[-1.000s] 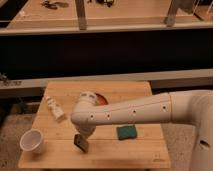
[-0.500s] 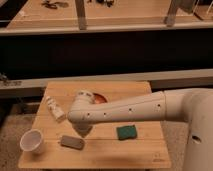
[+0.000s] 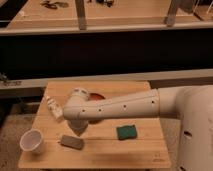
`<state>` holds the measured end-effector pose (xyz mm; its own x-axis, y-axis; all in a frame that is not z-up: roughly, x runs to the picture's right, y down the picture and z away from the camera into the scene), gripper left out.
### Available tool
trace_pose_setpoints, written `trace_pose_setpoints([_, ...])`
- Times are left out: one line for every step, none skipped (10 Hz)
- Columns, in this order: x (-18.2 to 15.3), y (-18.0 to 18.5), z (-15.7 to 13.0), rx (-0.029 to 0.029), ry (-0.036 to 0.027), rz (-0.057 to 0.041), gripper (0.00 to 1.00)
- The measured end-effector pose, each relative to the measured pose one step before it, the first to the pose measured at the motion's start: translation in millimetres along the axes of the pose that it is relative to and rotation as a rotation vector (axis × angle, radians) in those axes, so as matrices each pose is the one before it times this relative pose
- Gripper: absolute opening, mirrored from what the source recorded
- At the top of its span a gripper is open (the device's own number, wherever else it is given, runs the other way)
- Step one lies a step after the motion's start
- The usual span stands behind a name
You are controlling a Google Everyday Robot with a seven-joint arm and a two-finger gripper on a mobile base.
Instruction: Knock the eraser over
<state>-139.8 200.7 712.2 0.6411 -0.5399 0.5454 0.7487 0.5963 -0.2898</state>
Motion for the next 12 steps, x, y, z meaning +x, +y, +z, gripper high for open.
trace_pose_setpoints([1.97,0.36,-1.41,0.00252,-0.00171,0.00068,0.07])
trace_pose_setpoints([1.06,0.4,-0.47,0.00179,-0.00075,0.00264,0.07])
trace_pose_setpoints([-1.6,-0.75,0.54,-0.00061,-0.00143,-0.00458,0.07])
trace_pose_setpoints([0.04,-0.02,-0.16,0.00035,-0.00023,0.00055,0.07])
trace_pose_setpoints([0.35,0.31,-0.13,0.00012,-0.00002,0.00123,0.07])
trace_pose_setpoints([-0.12,-0.09,0.03,0.00015,-0.00019,-0.00019,0.07])
trace_pose_setpoints([-0.41,-0.18,0.23,-0.00032,-0.00038,-0.00096,0.07])
trace_pose_setpoints([-0.24,0.08,0.46,-0.0004,-0.00126,0.00018,0.07])
trace_pose_setpoints([0.35,0.18,-0.07,0.00009,0.00026,0.00076,0.07])
trace_pose_setpoints([0.13,0.09,-0.02,0.00002,0.00005,0.00032,0.07])
trace_pose_setpoints([0.12,0.15,0.05,-0.00016,0.00002,0.00031,0.07])
trace_pose_setpoints([0.04,0.08,0.03,-0.00006,-0.00004,0.0001,0.07])
